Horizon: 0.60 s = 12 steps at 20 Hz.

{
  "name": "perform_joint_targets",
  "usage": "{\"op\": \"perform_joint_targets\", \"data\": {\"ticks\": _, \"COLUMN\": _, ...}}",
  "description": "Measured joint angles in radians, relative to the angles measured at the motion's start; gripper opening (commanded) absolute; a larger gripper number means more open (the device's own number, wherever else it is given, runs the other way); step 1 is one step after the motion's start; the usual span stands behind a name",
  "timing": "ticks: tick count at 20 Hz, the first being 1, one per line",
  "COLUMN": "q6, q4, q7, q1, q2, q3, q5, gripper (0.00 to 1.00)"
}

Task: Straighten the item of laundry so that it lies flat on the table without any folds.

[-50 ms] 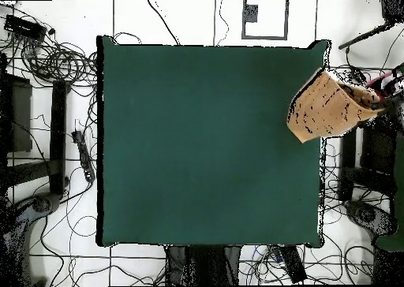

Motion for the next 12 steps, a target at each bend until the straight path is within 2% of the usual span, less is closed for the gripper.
{"op": "perform_joint_targets", "data": {"ticks": 6, "q6": 0.019, "q4": -0.136, "q7": -0.059, "q1": -0.010, "q2": 0.097, "q3": 0.035, "q5": -0.059, "gripper": 0.00}}
{"op": "perform_joint_targets", "data": {"ticks": 12, "q6": 0.018, "q4": -0.168, "q7": -0.063, "q1": -0.006, "q2": 0.140, "q3": 0.052, "q5": -0.070, "gripper": 0.00}}
